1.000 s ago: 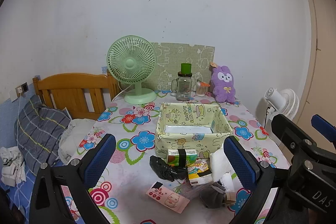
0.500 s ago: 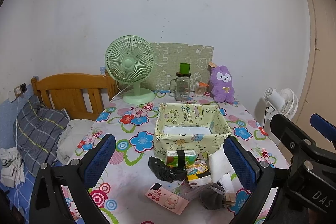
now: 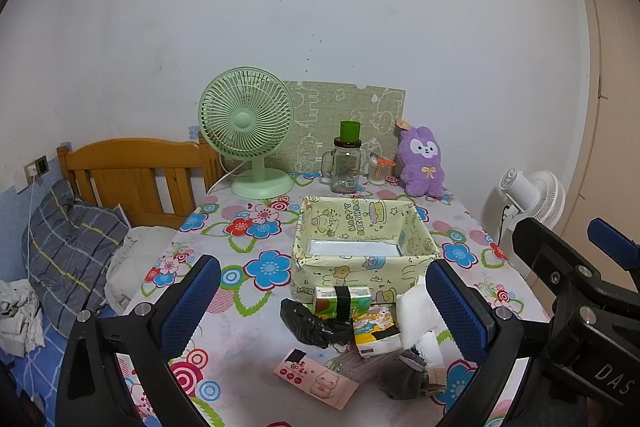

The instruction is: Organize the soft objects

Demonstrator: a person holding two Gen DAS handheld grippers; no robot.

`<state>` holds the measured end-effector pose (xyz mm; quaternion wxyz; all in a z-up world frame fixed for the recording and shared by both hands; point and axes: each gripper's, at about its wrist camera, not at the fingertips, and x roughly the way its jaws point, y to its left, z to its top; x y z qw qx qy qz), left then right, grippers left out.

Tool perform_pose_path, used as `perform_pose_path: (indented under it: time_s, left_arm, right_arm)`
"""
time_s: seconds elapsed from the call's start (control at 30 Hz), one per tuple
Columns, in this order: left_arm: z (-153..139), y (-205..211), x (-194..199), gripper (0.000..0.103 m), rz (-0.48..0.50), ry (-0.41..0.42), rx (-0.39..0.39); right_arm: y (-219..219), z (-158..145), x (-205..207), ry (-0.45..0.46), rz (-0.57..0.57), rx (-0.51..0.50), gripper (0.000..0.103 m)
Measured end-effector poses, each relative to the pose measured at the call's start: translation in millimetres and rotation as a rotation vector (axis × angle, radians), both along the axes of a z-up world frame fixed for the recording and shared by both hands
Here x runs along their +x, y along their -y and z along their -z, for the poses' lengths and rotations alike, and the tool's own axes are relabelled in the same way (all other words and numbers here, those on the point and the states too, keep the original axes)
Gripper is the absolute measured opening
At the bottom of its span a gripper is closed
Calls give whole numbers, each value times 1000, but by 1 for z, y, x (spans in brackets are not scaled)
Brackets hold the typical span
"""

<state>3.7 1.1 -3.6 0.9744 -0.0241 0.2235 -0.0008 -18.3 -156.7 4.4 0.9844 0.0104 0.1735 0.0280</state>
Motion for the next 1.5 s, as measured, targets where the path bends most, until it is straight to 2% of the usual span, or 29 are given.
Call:
perform_pose_path:
  time_s: [1.07,1.5]
  left_arm:
    - [-2,4,0,102,13,4,5]
    - [9,6,9,98,38,-18,2]
  right_arm:
    - [-2,1,-1,-7,-5,7,103]
    - [0,13,13,-50,-13,28,103]
